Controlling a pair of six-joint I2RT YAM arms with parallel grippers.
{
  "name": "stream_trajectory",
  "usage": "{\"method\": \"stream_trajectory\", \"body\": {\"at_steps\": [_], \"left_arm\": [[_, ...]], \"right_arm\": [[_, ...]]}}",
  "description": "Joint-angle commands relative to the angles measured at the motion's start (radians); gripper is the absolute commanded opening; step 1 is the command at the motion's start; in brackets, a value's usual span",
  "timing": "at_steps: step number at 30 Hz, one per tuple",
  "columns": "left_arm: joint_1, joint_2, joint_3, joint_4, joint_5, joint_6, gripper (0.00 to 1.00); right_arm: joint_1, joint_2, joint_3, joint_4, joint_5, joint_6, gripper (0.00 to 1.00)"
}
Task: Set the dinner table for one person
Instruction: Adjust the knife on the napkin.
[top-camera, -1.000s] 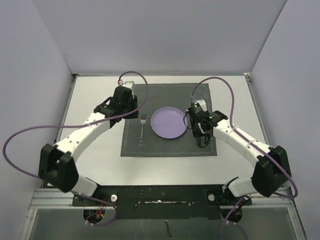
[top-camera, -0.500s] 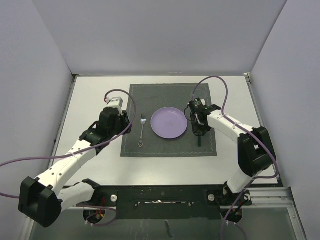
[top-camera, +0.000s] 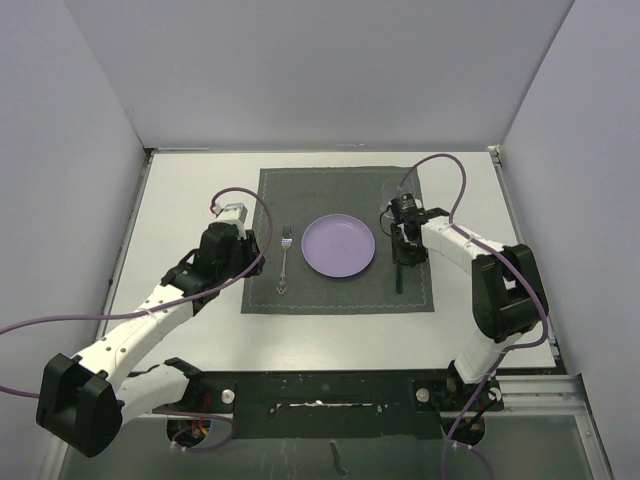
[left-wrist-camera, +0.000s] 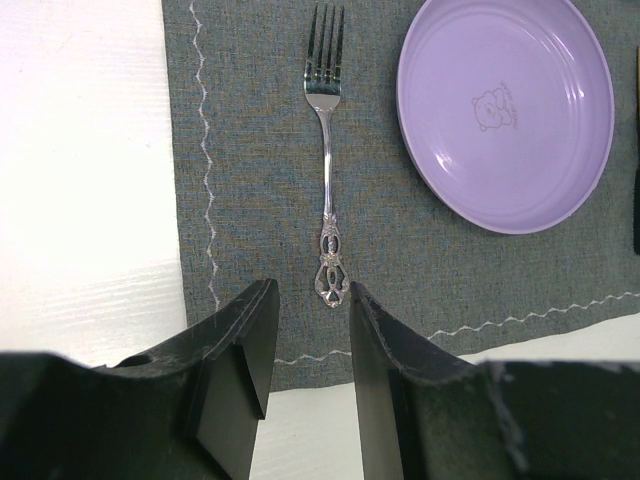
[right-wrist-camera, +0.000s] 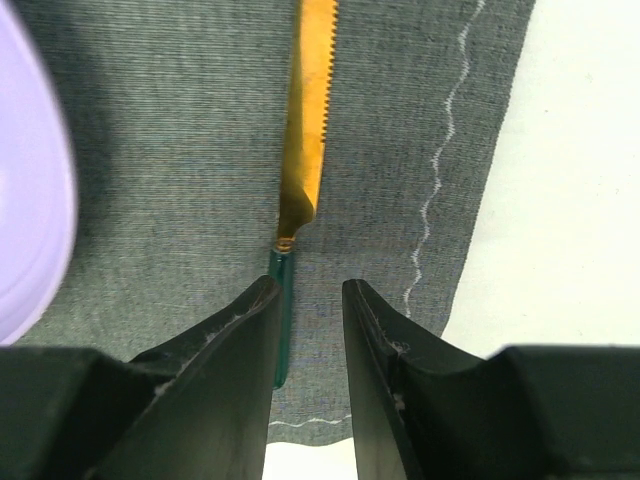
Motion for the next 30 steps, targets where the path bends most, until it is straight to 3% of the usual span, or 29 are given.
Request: {"method": "stream_trajectory", "body": {"at_steps": [1, 9, 30], "left_arm": [[0.001, -0.022, 0.015, 0.062, 0.018, -0.011, 0.33], [0.001, -0.018, 0.016, 0.053, 0.015, -0.014, 0.33], [0.001, -0.031, 0.026, 0.022, 0.015, -0.011, 0.33]], "right_arm": [[-0.011, 0.004, -0.009, 0.045, -0.032, 0.014, 0.3], [-0.015, 0.014, -0.037, 0.081, -0.109, 0.043, 0.27], [-0.034, 0.029, -0.069, 0.09, -0.123, 0.079, 0.25]]}}
